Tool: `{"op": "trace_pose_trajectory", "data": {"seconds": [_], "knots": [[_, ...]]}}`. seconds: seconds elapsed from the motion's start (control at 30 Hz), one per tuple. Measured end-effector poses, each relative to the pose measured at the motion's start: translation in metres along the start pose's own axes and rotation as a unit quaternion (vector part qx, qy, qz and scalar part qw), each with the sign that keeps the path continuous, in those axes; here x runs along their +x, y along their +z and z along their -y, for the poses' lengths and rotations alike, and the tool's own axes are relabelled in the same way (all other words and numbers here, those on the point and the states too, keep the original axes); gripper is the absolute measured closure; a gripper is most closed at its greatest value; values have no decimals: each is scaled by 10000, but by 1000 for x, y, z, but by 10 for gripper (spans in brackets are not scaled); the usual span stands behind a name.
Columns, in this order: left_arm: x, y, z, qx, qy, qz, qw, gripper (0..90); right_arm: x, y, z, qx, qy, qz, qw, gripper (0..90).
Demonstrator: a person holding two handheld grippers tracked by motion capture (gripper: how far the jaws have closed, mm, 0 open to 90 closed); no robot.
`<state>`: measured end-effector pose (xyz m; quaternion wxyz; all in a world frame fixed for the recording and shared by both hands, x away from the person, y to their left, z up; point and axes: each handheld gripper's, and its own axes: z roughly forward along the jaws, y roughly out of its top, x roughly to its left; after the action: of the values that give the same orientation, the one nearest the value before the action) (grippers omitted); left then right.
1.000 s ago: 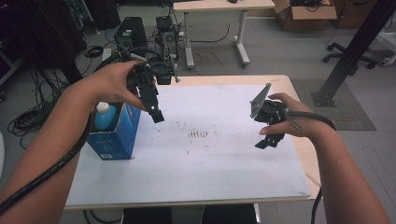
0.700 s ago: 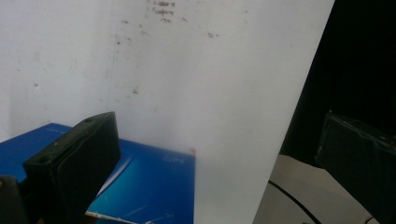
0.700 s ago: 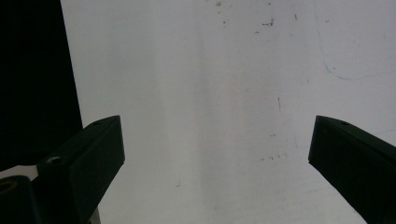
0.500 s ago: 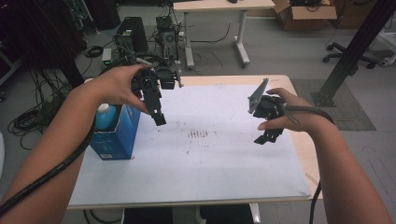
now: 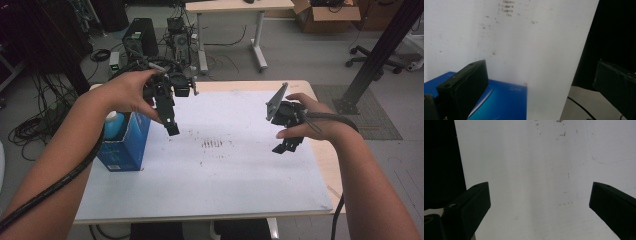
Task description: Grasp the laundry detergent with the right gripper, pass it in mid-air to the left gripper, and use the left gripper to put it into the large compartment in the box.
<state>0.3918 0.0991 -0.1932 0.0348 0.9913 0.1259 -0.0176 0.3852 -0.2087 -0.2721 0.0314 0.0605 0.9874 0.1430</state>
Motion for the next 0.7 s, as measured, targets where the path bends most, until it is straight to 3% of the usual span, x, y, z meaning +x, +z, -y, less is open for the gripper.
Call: {"op": "trace_pose_trajectory", "data": {"seconds": [0.6,0.7], "knots": [[5,3,4,-18,-61,-17,10000,2,0,3,1,-28,61,2,10000,34],[5,3,5,-129,-69,-49,9999,2,0,3,1,-10,64,6,10000,35]]}}
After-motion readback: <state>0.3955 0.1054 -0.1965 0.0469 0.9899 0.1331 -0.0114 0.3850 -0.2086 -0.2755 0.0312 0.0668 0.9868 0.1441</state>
